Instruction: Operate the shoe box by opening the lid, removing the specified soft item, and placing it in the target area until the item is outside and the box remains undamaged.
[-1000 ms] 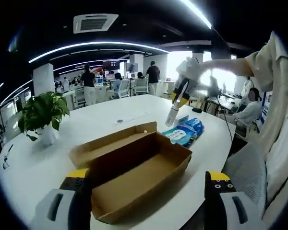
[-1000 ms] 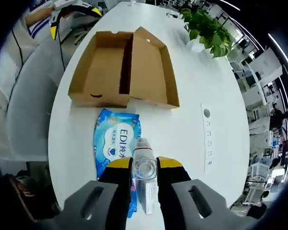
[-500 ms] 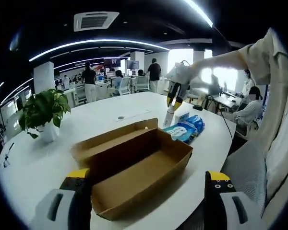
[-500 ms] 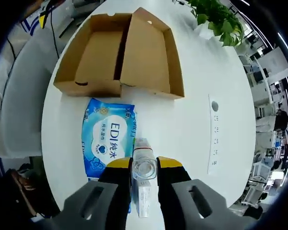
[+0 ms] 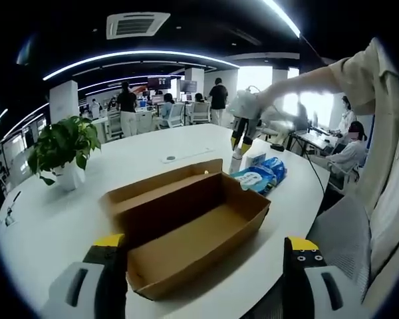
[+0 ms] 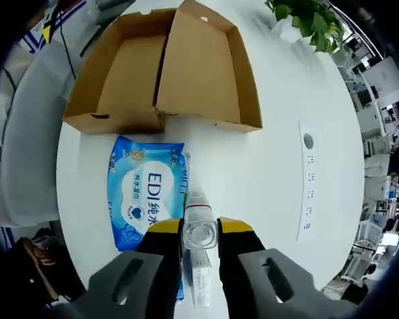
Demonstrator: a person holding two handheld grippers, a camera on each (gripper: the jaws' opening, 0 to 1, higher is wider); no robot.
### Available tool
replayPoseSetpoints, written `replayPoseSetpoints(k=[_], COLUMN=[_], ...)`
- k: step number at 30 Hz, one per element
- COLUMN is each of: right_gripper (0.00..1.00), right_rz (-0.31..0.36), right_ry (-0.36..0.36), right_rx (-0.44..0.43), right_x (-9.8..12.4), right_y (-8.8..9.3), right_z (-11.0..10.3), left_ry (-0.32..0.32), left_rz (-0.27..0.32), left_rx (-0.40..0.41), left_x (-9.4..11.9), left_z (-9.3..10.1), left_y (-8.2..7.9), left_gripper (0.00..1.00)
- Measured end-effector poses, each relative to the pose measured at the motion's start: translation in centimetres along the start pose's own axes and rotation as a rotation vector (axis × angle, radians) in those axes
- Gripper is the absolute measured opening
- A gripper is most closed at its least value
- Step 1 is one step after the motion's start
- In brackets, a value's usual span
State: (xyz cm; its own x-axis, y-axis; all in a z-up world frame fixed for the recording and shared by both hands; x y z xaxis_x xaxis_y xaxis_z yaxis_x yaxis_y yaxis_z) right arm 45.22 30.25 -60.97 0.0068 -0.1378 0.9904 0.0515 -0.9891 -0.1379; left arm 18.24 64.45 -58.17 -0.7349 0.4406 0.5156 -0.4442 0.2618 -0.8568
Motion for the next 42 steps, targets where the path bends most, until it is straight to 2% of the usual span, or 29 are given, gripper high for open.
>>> replayPoseSetpoints(k=[2, 4, 7, 13, 21, 25, 30, 35, 39, 42], right_gripper=[0.17, 0.17, 0.17, 0.18, 0.19, 0.23, 0.26, 0.27, 0.26, 0.24], right_rz=[-0.003, 0.026, 0.022, 0.004, 0.033, 0.050, 0.088, 0.159, 0.185, 0.206], right_ry=[0.006, -0.005, -0.012, -0.010, 0.004, 0.016, 0.034, 0.063, 0.080, 0.090], right_rx=[0.008, -0.018, -0.033, 0.004, 0.009, -0.002, -0.021, -0.097, -0.135, -0.186], right_x=[-0.2, -0.2, -0.4, -1.0, -0.6, -0.1, 0.6, 1.3, 1.3, 1.1], right_y=[-0.1, -0.5, -0.7, -0.6, -0.8, -1.0, -1.3, -2.3, -3.0, -3.6], right_z=[0.2, 0.4, 0.7, 0.8, 1.0, 1.1, 1.1, 1.6, 2.1, 2.6], left_ry=[0.000, -0.001, -0.008, -0.020, -0.033, -0.062, -0.125, -0.192, -0.225, -0.246], left_rz=[-0.006, -0.009, -0.015, -0.025, -0.043, -0.045, -0.046, -0.058, -0.073, -0.089], left_rx=[0.003, 0.007, 0.013, 0.023, 0.033, 0.040, 0.045, 0.072, 0.078, 0.100], left_x=[0.0, -0.1, -0.2, -0.2, -0.6, -0.7, -0.6, -0.7, -0.9, -1.1], left_z=[0.1, 0.1, 0.0, -0.2, -0.6, -1.1, -2.0, -3.3, -4.1, -4.7], left_y=[0.2, 0.2, 0.4, 0.5, 0.9, 0.9, 1.0, 1.3, 1.5, 1.8], left_gripper=[0.99, 0.99, 0.99, 0.98, 0.97, 0.94, 0.81, 0.71, 0.58, 0.54])
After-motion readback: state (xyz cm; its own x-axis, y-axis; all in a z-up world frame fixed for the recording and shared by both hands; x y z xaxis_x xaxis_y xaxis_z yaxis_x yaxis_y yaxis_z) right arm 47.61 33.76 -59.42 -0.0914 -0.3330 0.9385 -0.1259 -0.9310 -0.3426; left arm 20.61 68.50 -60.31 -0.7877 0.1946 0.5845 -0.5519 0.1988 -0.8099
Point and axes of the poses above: the point that each gripper's makers call its tool centre point, and the gripper's own axes: x roughly backward along the fingers, z roughly to its right, y roughly out of its underside, the point moved 9 cm from there along x, roughly backward along the fingers, and after that the axes turned 6 degrees about -y, right-handed, at the moved point
